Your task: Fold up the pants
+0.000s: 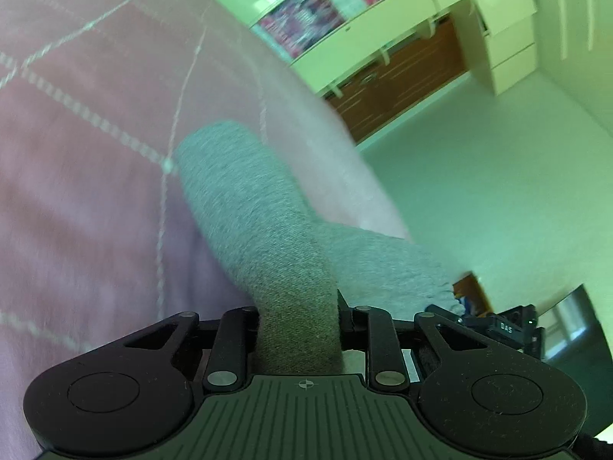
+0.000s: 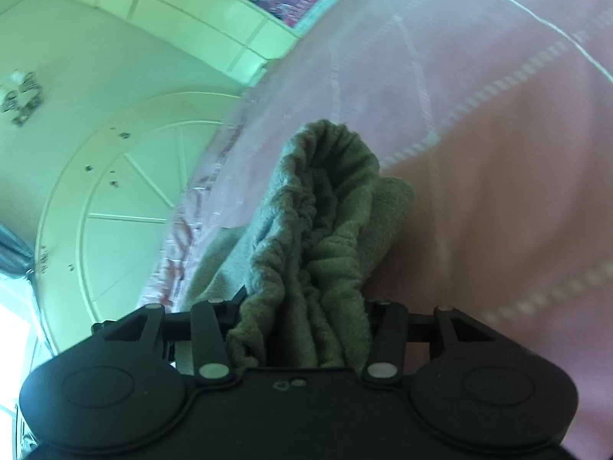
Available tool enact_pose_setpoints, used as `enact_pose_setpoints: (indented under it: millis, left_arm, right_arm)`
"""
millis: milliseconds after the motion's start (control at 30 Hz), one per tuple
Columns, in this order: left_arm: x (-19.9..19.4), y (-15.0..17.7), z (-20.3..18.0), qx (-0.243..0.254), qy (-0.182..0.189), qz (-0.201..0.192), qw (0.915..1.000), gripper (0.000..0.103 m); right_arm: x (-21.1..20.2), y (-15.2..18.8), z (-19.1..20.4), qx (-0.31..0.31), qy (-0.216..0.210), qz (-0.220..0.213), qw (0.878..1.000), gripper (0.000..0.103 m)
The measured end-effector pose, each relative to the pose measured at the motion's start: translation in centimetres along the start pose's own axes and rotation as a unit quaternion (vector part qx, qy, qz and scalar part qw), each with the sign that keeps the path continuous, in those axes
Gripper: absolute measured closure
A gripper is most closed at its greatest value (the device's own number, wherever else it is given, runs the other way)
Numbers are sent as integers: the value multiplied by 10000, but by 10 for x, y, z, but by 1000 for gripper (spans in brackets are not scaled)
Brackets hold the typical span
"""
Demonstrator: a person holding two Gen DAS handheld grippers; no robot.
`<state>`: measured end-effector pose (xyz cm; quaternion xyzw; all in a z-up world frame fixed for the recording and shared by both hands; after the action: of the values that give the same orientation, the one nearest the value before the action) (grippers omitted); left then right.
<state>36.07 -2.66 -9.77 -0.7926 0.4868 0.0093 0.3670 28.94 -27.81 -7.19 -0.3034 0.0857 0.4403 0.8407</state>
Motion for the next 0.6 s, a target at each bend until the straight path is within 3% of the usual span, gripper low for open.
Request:
enact_pose_setpoints:
  millis: [200,333,367,400,433,467,500,533,600]
  left_arm:
    - [-7,-101,6,306,-19,-533,9981,78]
    - [20,-173,33,540,-309,-522,9967,77]
    - [30,-182,46,510,-465,-485,9964,64]
    - [41,-187,66,610,-931,-380,9931,46]
    - [47,-189,91,792,-1853,-288,9791,1]
    - [49,-187,115,989,-2873,-183,9526,2]
    - [53,-181,130,1311,-3553,60,9255,2]
    - [54,-176,132,1410,-3579,69,9230,2]
    - [53,-170,125,1301,-3205,-151,9382,2]
  right_arm:
    - [47,-88,44,-329,-452,-127,9984,64]
    - [101,-141,40,-310,-401,-51,9987,61]
    - [116,-148,28,-314,-221,10,9993,48]
    - [133,-152,5,-294,307,54,9991,35]
    - [143,-153,-21,-235,1035,50,9943,18]
    - [149,-150,-42,-333,1676,83,9853,29]
    - [154,-144,-50,-558,1890,173,9802,33]
    - [152,-141,-47,-591,1716,52,9834,30]
    - [144,-141,-35,-600,1394,-258,9881,29]
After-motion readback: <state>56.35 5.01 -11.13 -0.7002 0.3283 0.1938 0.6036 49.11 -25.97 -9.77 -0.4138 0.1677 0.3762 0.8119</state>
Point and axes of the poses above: each gripper's, at about its wrist camera, not at the fingertips, and x roughly the way its jaws point, z to its left, y to its underside, the point moved 10 cm from there along x, roughly the way its jaws point, and after that the axes turned 3 degrees about x, right-handed, at the moved point
